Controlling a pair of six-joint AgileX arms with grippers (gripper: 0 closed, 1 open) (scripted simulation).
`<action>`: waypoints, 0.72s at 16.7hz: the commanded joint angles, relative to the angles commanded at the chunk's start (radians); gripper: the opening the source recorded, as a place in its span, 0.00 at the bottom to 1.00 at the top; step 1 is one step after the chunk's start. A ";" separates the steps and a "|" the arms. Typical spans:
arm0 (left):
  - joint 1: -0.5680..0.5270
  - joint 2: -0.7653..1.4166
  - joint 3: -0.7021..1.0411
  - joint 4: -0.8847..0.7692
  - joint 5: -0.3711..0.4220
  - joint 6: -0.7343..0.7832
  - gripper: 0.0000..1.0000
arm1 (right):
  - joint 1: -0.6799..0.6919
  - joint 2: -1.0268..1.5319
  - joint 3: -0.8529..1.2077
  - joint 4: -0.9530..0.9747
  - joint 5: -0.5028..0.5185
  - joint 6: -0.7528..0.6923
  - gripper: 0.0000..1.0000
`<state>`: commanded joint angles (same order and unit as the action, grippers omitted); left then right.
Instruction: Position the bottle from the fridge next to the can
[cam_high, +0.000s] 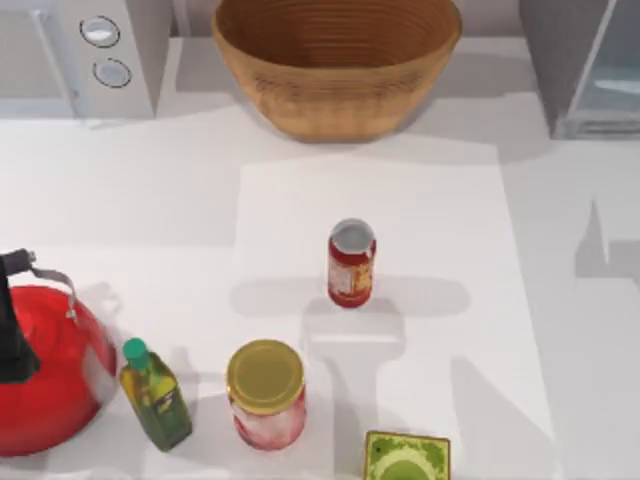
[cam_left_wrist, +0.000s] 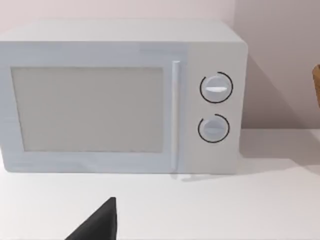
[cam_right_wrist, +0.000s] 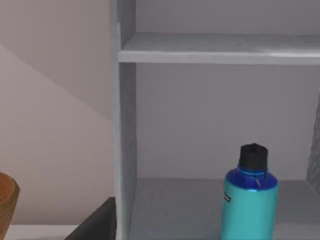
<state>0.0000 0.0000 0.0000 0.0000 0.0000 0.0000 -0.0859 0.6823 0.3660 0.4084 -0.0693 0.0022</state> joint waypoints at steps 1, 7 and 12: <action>0.000 0.000 0.000 0.000 0.000 0.000 1.00 | -0.011 0.114 0.048 0.055 -0.011 0.001 1.00; 0.000 0.000 0.000 0.000 0.000 0.000 1.00 | -0.080 0.830 0.341 0.384 -0.076 0.007 1.00; 0.000 0.000 0.000 0.000 0.000 0.000 1.00 | -0.130 1.307 0.553 0.620 -0.118 0.009 1.00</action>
<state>0.0000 0.0000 0.0000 0.0000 0.0000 0.0000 -0.2161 1.9889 0.9185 1.0287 -0.1869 0.0113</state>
